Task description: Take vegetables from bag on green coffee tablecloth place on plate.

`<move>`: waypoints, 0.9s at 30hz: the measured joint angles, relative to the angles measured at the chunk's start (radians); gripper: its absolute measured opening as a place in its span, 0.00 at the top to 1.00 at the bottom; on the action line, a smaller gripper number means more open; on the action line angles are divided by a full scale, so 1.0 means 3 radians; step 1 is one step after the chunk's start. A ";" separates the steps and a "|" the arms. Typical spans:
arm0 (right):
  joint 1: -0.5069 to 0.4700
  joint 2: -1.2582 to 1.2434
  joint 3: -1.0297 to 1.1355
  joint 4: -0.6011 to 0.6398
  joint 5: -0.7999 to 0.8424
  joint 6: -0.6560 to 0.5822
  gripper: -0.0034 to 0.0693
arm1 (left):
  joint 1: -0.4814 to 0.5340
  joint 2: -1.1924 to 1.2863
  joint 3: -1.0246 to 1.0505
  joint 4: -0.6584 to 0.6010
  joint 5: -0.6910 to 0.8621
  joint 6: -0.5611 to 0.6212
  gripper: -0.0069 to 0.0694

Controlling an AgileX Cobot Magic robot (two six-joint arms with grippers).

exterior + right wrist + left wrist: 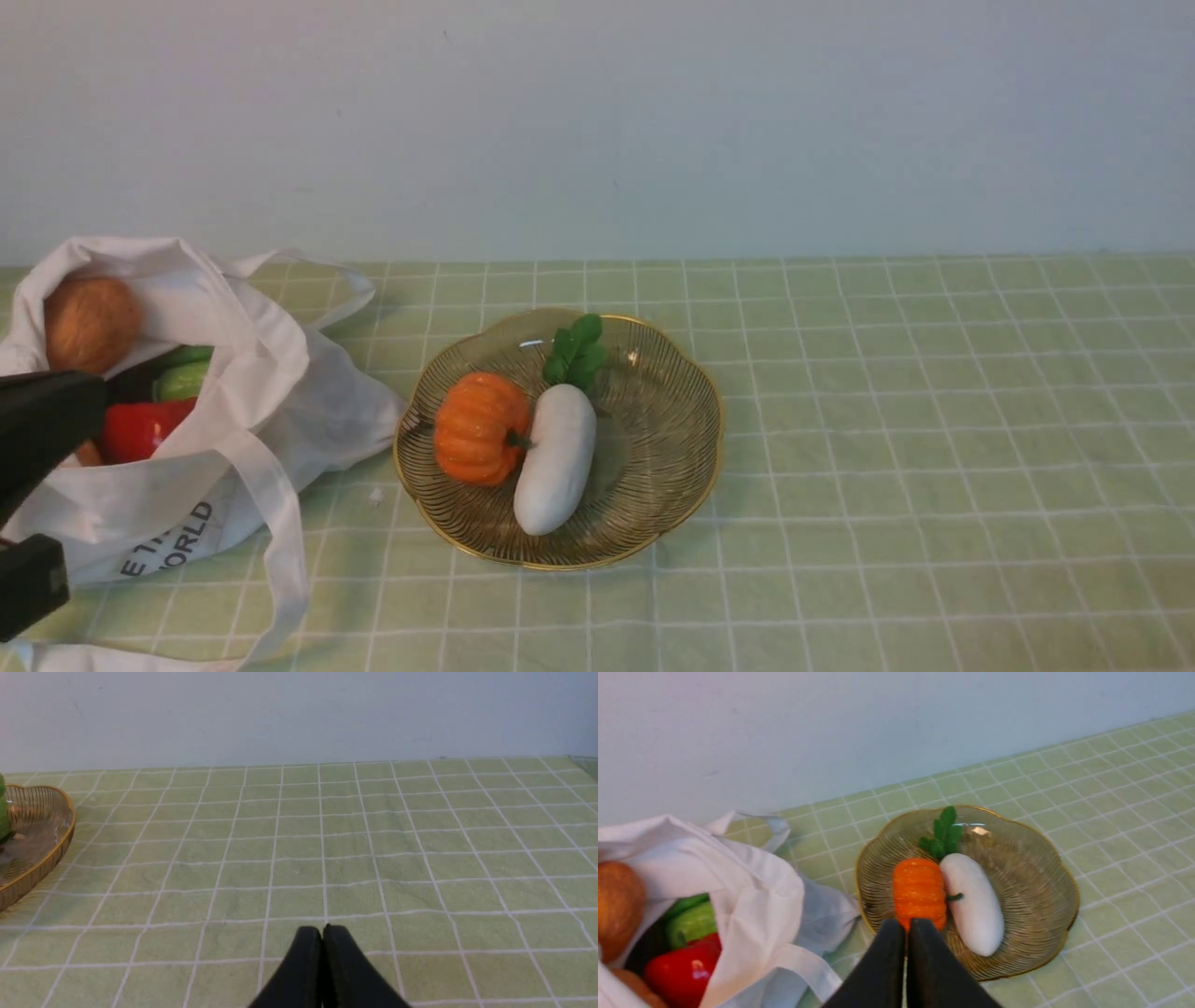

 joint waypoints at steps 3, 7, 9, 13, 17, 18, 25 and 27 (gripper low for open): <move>0.0000 0.0000 0.0000 0.0000 0.0000 0.0000 0.97 | 0.0000 -0.0050 0.0034 0.0260 0.0015 -0.0251 0.92; 0.0000 0.0000 0.0000 0.0000 0.0000 0.0000 0.97 | 0.0000 -0.0262 0.0243 0.0379 -0.0013 -0.0331 0.92; 0.0000 0.0000 0.0000 0.0000 0.0000 0.0000 0.97 | 0.0045 -0.0538 0.0546 0.0327 -0.0167 -0.0283 0.92; 0.0000 0.0000 0.0000 0.0000 0.0000 0.0000 0.97 | 0.0323 -0.1070 0.1135 -0.0001 -0.0492 0.0014 0.92; 0.0000 0.0000 0.0000 0.0000 0.0000 0.0000 0.97 | 0.0711 -0.1563 0.1680 -0.0303 -0.0721 0.0307 0.92; 0.0000 0.0000 0.0000 0.0000 0.0000 0.0000 0.97 | 0.0781 -0.1650 0.1787 -0.0322 -0.0758 0.0341 0.92; 0.0000 0.0000 0.0000 0.0000 0.0000 0.0000 0.97 | 0.1039 -0.1870 0.2454 -0.0245 -0.0844 0.0468 0.92; 0.0000 0.0000 0.0000 0.0000 0.0000 0.0000 0.97 | 0.1039 -0.1870 0.2516 -0.0231 -0.0861 0.0496 0.92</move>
